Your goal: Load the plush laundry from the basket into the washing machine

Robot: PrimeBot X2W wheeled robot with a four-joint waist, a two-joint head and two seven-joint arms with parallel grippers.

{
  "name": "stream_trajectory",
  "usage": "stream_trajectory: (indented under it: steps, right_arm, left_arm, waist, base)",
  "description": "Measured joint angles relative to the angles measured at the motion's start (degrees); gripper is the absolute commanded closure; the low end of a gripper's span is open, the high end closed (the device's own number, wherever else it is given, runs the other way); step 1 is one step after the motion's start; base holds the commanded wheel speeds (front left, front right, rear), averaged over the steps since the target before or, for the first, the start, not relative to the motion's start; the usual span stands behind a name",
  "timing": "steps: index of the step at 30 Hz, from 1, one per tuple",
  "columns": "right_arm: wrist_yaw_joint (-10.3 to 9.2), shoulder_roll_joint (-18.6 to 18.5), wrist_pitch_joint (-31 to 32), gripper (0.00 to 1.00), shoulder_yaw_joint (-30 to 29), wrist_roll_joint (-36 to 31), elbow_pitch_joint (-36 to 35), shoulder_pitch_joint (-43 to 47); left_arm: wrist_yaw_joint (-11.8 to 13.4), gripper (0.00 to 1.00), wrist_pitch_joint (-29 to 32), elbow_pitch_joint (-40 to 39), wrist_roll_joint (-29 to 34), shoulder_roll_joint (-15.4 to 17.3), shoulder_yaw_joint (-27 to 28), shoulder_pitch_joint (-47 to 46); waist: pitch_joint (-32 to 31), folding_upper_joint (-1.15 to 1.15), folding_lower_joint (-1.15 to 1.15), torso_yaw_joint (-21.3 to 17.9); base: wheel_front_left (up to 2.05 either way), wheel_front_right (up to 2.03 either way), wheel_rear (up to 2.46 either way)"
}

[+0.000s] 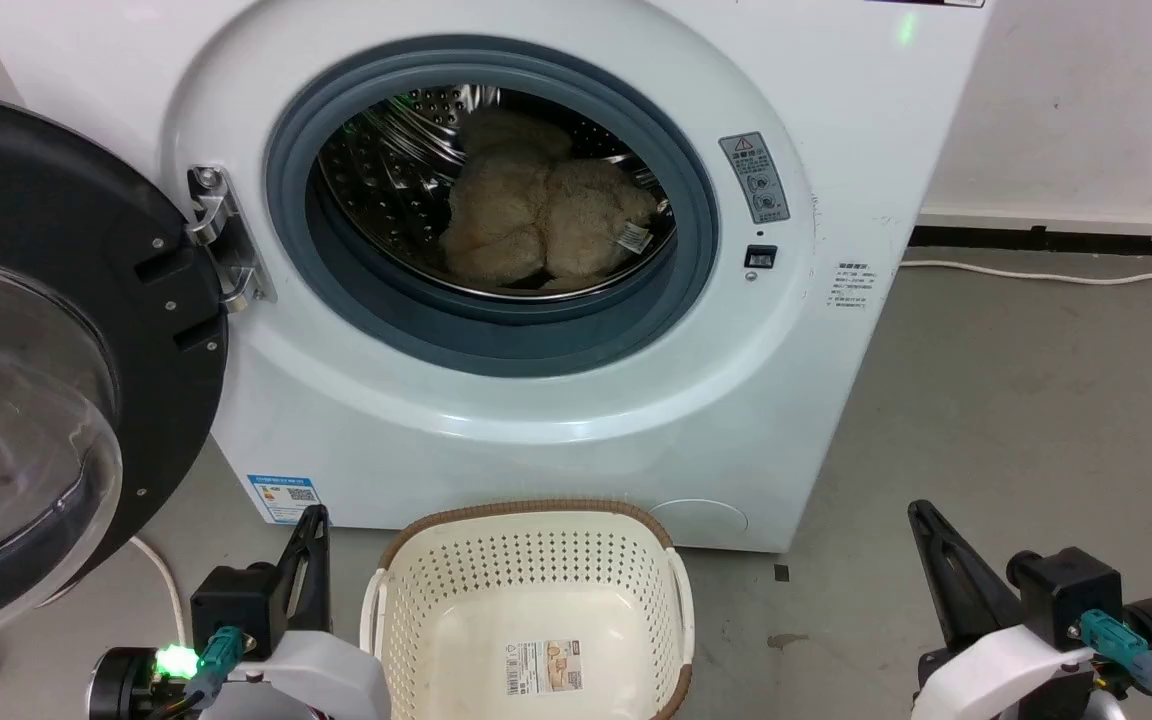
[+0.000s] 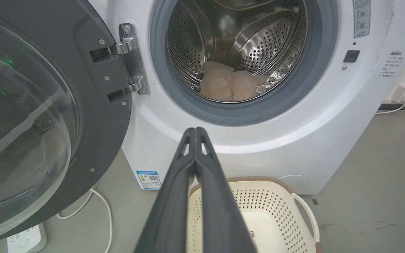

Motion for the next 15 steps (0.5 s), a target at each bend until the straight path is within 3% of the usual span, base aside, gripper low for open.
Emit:
stream_trajectory:
  steps: [15]
  right_arm:
    - [0.0, 0.0, 0.0, 1.0, 0.0, 0.0, -0.01, 0.0]
  left_arm:
    - [0.0, 1.0, 0.0, 0.0, 0.0, -0.02, 0.02, -0.01]
  waist:
    - [0.0, 0.0, 0.0, 0.0]
  base:
    - [0.0, 0.0, 0.0]
